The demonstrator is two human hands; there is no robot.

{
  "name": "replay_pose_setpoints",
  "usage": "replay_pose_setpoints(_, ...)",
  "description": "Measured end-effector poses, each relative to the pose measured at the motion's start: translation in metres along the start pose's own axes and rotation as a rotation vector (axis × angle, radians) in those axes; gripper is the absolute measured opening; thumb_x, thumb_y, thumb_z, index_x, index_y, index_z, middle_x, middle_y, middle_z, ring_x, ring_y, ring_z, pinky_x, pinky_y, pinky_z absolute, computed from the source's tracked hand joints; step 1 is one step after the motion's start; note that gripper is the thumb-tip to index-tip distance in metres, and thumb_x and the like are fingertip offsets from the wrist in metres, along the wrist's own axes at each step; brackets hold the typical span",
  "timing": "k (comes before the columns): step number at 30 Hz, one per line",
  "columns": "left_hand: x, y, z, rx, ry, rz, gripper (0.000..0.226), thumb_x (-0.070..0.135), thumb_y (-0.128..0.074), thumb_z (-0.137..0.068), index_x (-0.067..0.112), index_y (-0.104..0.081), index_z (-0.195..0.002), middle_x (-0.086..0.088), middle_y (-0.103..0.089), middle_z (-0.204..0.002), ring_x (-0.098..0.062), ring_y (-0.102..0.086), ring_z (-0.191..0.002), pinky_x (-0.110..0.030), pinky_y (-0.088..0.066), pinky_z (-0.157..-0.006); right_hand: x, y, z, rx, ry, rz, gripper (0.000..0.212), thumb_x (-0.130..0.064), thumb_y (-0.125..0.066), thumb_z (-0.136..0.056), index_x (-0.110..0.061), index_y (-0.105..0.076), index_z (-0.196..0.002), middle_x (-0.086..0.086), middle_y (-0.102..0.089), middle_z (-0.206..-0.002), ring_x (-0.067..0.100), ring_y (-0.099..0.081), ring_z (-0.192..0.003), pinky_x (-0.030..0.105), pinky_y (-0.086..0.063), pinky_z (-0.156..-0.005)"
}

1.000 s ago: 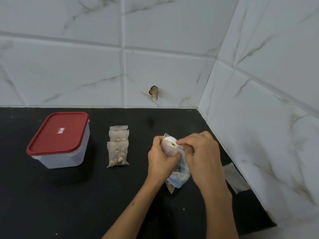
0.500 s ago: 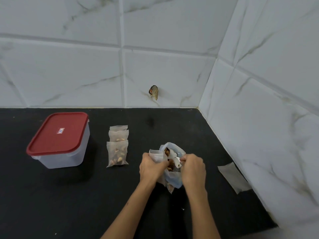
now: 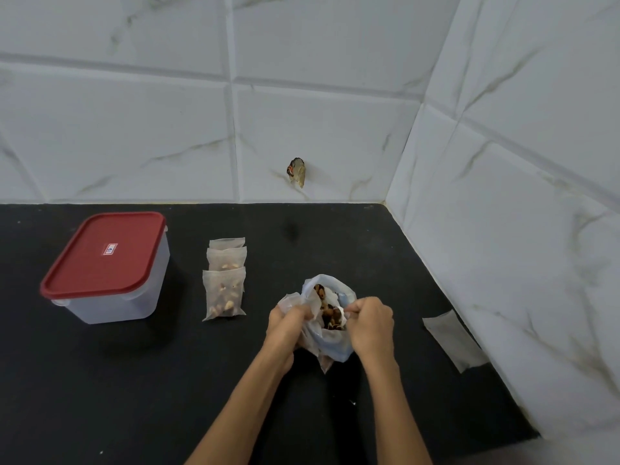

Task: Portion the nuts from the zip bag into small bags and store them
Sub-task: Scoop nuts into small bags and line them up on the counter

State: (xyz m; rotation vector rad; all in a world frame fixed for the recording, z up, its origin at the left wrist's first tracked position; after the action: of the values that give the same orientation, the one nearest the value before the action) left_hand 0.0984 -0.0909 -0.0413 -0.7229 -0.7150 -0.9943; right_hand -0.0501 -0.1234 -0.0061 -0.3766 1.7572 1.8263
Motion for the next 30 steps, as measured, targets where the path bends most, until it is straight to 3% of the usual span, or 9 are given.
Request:
replay_pose_setpoints(3, 0.000, -0.005, 0.002, -0.066, -0.011, 0.004, 0.025, 0.001, -0.054, -0.086, 0.015, -0.047, -0.105, -0.010, -0.062, -0.094, -0.022, -0.063, -0.084, -0.032, -0.052, -0.066, 0.006, 0.002, -0.004, -0.043, -0.046, -0.065, 0.015, -0.010, -0.060, -0.090, -0.010, -0.072, -0.100, 0.004, -0.069, -0.103, 0.011, -0.062, -0.091, 0.015, -0.043, -0.065)
replay_pose_setpoints(7, -0.003, -0.005, -0.001, -0.075, 0.000, 0.051, 0.043, 0.001, -0.056, -0.085, 0.010, -0.044, -0.125, -0.012, -0.062, -0.103, -0.022, -0.064, -0.089, -0.030, -0.051, -0.062, 0.015, 0.005, -0.008, -0.101, -0.064, -0.052, 0.013, -0.011, -0.062, -0.089, -0.009, -0.074, -0.093, 0.005, -0.071, -0.096, 0.006, -0.054, -0.074, 0.015, -0.043, -0.065)
replay_pose_setpoints(13, -0.007, -0.004, -0.001, -0.115, 0.020, 0.085, 0.035, -0.002, -0.054, -0.085, 0.010, -0.043, -0.116, -0.014, -0.061, -0.104, -0.026, -0.063, -0.094, -0.035, -0.053, -0.072, 0.015, -0.005, -0.013, -0.086, -0.090, -0.051, 0.011, -0.010, -0.061, -0.088, -0.012, -0.072, -0.090, 0.000, -0.068, -0.090, 0.010, -0.064, -0.087, 0.018, -0.048, -0.065)
replay_pose_setpoints(19, -0.010, -0.010, -0.001, -0.164, 0.006, 0.163, 0.037, -0.006, -0.050, -0.082, 0.000, -0.054, -0.118, -0.023, -0.067, -0.103, -0.034, -0.067, -0.093, -0.044, -0.056, -0.078, 0.036, -0.008, -0.021, -0.186, -0.256, -0.163, 0.017, -0.017, -0.066, -0.085, -0.010, -0.068, -0.100, 0.005, -0.065, -0.098, 0.013, -0.060, -0.082, 0.023, -0.049, -0.062)
replay_pose_setpoints(22, -0.010, -0.009, -0.001, -0.166, 0.010, 0.204, 0.032, -0.008, -0.049, -0.083, 0.003, -0.054, -0.113, -0.021, -0.067, -0.100, -0.032, -0.068, -0.092, -0.044, -0.056, -0.079, 0.041, -0.011, -0.021, -0.198, -0.327, -0.225, 0.020, -0.015, -0.066, -0.084, -0.009, -0.067, -0.103, 0.006, -0.064, -0.098, 0.017, -0.062, -0.087, 0.030, -0.054, -0.074)
replay_pose_setpoints(25, -0.009, -0.010, 0.000, -0.197, 0.026, 0.206, 0.027, -0.009, -0.049, -0.083, 0.004, -0.056, -0.106, -0.020, -0.067, -0.098, -0.032, -0.067, -0.093, -0.047, -0.054, -0.087, 0.048, -0.013, -0.020, -0.179, -0.400, -0.329, 0.018, -0.013, -0.065, -0.084, -0.009, -0.067, -0.102, 0.007, -0.064, -0.096, 0.017, -0.061, -0.085, 0.031, -0.053, -0.075)
replay_pose_setpoints(30, -0.011, -0.010, -0.003, -0.158, 0.055, 0.191, 0.034, -0.007, -0.051, -0.085, 0.007, -0.049, -0.115, -0.018, -0.063, -0.103, -0.028, -0.065, -0.090, -0.037, -0.054, -0.069, 0.059, -0.022, -0.007, -0.275, -0.564, -0.688, 0.013, -0.001, -0.059, -0.088, -0.004, -0.071, -0.091, 0.008, -0.063, -0.078, 0.010, -0.053, -0.063, 0.020, -0.045, -0.057)
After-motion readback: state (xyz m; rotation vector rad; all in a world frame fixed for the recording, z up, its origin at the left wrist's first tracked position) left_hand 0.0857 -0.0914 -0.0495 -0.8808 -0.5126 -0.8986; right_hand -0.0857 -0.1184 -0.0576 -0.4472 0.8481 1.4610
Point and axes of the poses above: each hand's wrist, its own z-axis away from the middle knuckle, its own y-axis out of the back of the hand, x = y × z, the point moved 6 cm from there along -z, towards the middle knuckle
